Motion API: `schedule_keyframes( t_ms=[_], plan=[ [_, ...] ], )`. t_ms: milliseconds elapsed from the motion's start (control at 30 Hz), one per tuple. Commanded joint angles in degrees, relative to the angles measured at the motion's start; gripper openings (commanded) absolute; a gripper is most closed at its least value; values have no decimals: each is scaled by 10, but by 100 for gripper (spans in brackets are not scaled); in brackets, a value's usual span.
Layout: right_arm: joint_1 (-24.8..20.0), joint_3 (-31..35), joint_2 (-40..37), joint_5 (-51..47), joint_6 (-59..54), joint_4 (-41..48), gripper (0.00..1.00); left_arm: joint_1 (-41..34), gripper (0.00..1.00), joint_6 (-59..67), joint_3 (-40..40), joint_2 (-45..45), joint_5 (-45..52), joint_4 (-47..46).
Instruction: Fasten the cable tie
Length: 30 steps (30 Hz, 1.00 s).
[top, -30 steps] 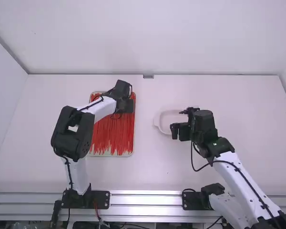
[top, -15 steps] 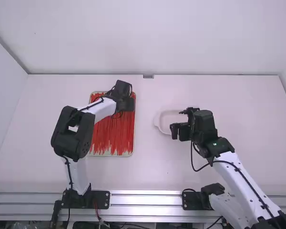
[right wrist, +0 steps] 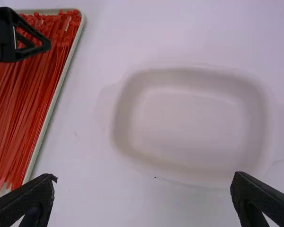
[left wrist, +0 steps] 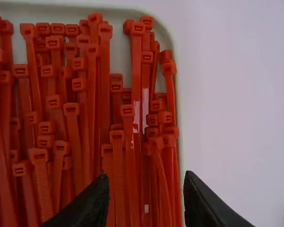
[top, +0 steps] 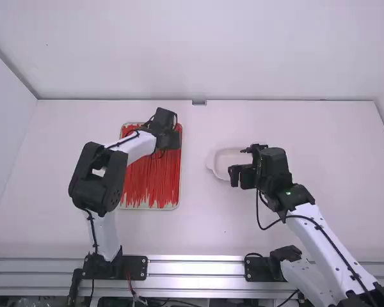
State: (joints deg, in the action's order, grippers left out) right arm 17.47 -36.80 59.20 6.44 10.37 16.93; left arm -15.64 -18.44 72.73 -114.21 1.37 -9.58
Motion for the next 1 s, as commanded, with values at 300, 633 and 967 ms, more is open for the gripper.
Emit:
schedule_keyframes(
  t_ms=[300, 633, 967],
  plan=[
    [1, -18, 4, -2, 2, 0, 100, 6, 41, -2, -4, -32, 7, 21],
    [-7, -18, 4, 0, 2, 0, 100, 3, 34, -2, -3, -34, 5, 42],
    [-3, -18, 4, 0, 1, 0, 100, 2, 33, -3, -4, -48, -8, 41]
  ],
)
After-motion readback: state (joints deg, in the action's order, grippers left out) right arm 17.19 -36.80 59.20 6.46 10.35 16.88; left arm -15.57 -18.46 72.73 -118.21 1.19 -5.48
